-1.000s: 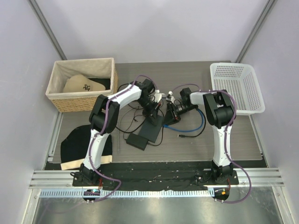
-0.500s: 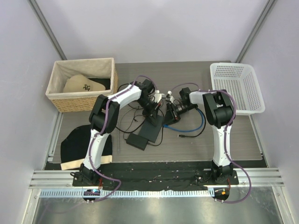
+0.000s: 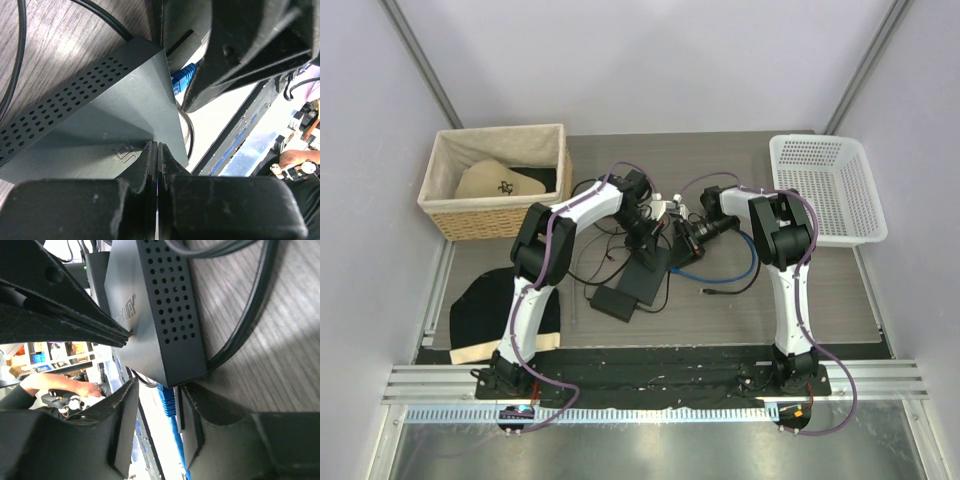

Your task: Pull the plug from the switch port

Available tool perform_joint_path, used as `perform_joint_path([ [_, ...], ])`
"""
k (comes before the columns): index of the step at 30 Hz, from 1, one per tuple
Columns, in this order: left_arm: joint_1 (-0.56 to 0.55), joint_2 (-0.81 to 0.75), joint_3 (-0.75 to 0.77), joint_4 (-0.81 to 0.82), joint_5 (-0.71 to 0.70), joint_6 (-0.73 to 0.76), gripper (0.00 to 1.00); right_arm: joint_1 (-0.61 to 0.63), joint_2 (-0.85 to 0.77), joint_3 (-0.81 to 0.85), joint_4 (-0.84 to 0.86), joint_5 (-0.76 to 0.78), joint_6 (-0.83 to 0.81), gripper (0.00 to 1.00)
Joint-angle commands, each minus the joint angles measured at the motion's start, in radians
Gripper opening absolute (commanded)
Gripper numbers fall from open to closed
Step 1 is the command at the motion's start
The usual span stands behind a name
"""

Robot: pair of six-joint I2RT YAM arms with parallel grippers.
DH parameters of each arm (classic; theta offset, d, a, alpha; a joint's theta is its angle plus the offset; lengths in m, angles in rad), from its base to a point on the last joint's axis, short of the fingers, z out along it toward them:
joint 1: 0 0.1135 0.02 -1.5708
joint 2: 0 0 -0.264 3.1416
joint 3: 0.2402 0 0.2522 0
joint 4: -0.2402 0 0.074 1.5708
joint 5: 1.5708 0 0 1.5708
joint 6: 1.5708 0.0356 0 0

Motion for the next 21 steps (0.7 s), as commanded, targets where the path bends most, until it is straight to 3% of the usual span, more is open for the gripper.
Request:
perform_joint_path([
  [1, -0.001, 0.058, -0.046, 0.045, -0.199, 0.053, 0.0, 0.007, 0.036, 0.017, -0.014, 0.131, -0.105, 0.47],
  [4, -0.003, 0.055, -0.045, 0.045, -0.201, 0.053, 0.0, 0.006, 0.04, 0.017, -0.03, 0.132, -0.117, 0.5],
  [12, -0.003, 0.05, -0.049, 0.045, -0.207, 0.058, 0.0, 0.006, 0.037, -0.003, -0.033, 0.138, -0.133, 0.42],
  [21, -0.003, 0.043, -0.049, 0.045, -0.21, 0.058, 0.0, -0.003, 0.039, 0.001, -0.014, 0.151, -0.098, 0.39],
])
